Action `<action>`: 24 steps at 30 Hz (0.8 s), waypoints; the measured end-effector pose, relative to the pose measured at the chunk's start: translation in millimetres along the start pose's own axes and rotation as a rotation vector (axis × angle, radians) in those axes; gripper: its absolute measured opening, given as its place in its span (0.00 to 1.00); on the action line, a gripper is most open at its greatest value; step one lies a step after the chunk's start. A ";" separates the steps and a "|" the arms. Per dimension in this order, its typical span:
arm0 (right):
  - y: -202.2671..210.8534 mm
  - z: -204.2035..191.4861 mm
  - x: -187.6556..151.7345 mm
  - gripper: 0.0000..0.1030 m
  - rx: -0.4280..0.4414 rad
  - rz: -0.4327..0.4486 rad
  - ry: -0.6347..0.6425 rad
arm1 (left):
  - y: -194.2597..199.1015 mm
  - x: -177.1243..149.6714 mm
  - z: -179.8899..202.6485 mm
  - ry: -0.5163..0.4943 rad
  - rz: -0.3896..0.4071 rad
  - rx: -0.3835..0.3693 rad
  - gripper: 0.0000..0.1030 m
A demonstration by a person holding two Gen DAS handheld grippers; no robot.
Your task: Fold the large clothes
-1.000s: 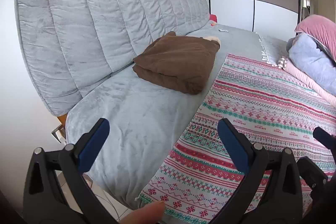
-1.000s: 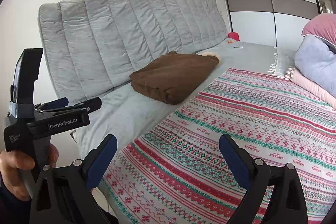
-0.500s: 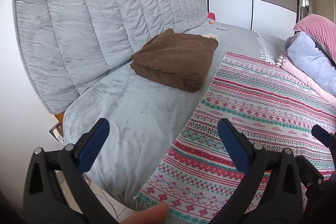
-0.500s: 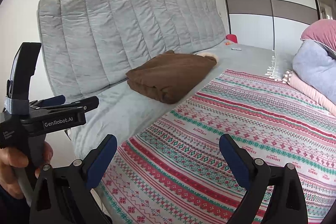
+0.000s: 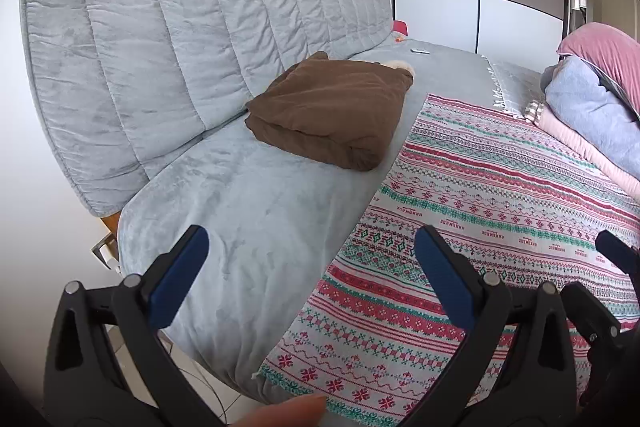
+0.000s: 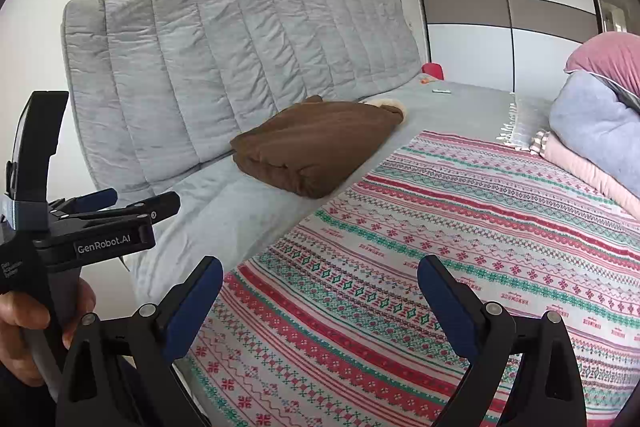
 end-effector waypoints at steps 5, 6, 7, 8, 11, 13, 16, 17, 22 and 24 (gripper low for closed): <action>1.5 0.1 0.6 0.96 -0.014 0.007 0.011 | 3.3 0.0 3.4 -0.009 0.011 -0.001 0.99; 1.1 0.2 0.5 0.96 -0.020 0.007 0.014 | 3.4 -0.4 3.9 -0.008 0.009 -0.002 0.99; 0.8 0.7 0.1 0.96 -0.023 0.006 0.015 | 3.4 -0.9 4.7 -0.007 0.006 -0.004 0.99; 0.2 0.7 -0.4 0.96 -0.026 0.005 0.017 | 2.9 -1.1 4.8 -0.007 0.004 -0.005 0.99; -0.7 0.9 -1.0 0.96 -0.035 0.002 0.021 | 3.4 -1.9 6.7 -0.012 0.003 -0.003 0.99; -0.4 0.3 -0.4 0.96 -0.040 0.004 0.025 | 3.2 -1.8 6.8 -0.014 0.003 -0.002 0.99; -0.2 0.9 -0.1 0.96 -0.043 0.006 0.023 | 1.9 -2.0 6.2 -0.015 0.002 -0.003 0.99; -0.3 1.3 -0.1 0.96 -0.044 0.005 0.022 | 1.9 -2.0 6.2 -0.015 0.002 -0.003 0.99; -1.5 3.6 -0.2 0.96 -0.048 0.002 0.016 | 1.9 -2.4 6.5 -0.018 0.002 0.003 0.99; -2.3 4.0 -0.4 0.96 -0.049 0.000 0.017 | 0.6 -2.6 6.1 -0.022 0.002 0.008 0.99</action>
Point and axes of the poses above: each gripper's, at about its wrist camera, not at the fingertips, and y roughly against the way its jaws point, z to its right, x to its top, the point moved 9 cm from there along -y, roughly the way its jaws point, and after that the axes turned 7 degrees about -z, right-handed, at the moved point
